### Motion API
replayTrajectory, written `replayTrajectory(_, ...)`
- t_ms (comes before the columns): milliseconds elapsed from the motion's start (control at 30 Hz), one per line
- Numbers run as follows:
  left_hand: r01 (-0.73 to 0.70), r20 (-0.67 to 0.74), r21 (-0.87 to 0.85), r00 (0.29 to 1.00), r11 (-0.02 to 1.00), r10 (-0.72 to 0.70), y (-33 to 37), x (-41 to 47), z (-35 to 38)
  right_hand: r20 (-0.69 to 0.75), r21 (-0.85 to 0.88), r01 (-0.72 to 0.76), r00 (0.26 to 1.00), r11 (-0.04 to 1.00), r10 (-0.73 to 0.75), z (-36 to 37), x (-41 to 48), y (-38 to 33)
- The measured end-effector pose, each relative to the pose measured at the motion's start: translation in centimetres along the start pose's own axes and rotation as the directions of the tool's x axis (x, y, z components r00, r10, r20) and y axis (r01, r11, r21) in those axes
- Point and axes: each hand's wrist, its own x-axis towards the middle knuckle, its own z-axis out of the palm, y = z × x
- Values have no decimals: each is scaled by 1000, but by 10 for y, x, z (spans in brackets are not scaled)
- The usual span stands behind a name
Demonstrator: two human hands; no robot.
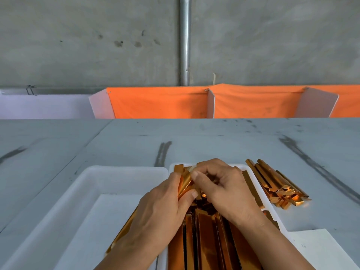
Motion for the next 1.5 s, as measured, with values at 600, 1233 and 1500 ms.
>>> replayTrajectory(600,-48,-31,87,998,995,50,-4,-2,4,33,179,-125,992,976,121,-1,2,4)
replayTrajectory(1233,79,-40,-101,996,992,-84,3,-3,2,82,252,-89,994,964,71,2,-2,-3)
replayTrajectory(1500,84,-51,-70,995,994,-87,3,-1,2,106,241,-136,988,961,113,5,-4,-3)
